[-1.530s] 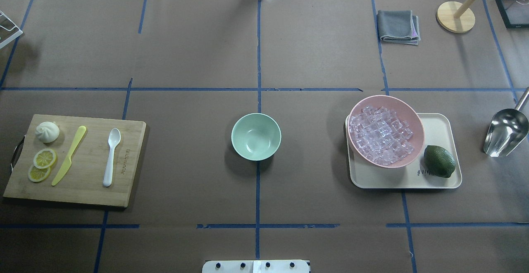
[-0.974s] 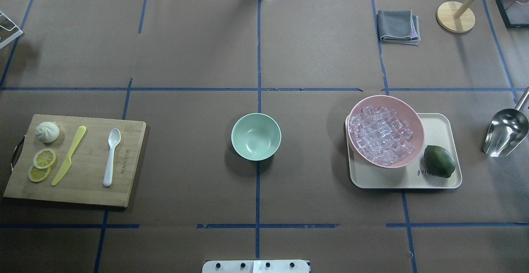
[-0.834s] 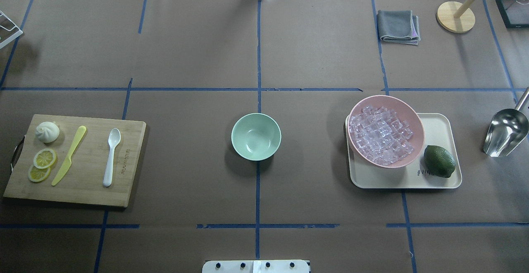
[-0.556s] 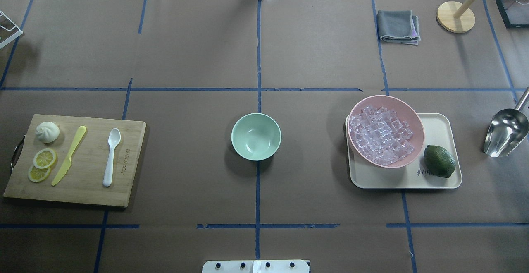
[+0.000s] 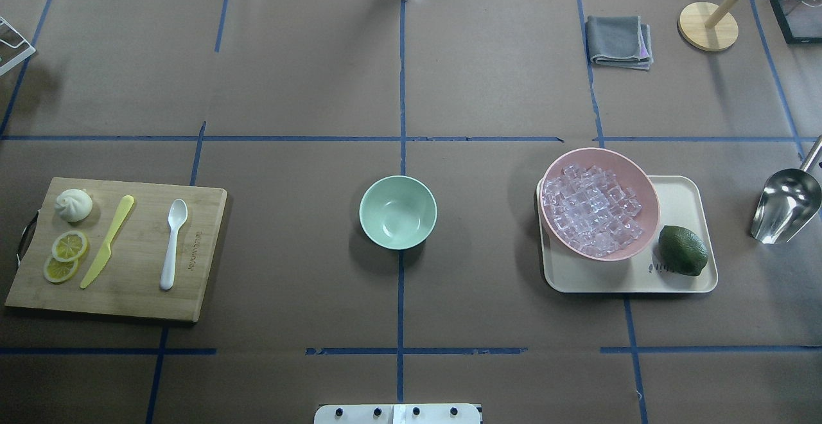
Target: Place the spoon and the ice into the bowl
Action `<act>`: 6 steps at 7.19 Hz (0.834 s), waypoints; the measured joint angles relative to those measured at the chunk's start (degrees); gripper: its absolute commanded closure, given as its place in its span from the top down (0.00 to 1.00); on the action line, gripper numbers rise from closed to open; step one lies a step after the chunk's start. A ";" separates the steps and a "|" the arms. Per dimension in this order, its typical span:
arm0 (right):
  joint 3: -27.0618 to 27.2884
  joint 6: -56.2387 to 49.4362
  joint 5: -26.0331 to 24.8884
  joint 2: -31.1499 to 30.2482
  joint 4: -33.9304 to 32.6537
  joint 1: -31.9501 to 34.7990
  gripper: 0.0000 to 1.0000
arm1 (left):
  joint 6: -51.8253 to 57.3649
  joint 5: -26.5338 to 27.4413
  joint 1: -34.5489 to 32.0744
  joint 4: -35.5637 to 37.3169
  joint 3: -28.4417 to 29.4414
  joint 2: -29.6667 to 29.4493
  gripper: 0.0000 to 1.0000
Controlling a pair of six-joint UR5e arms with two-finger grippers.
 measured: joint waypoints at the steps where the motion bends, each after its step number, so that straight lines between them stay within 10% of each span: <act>1: 0.01 0.02 0.34 0.00 0.09 0.00 1.00 | -9.93 -0.20 5.00 -1.94 -1.55 -1.75 1.00; 6: -0.46 0.04 2.50 -0.02 0.12 -0.01 1.00 | -41.90 16.62 27.96 -3.41 -2.72 -12.53 0.96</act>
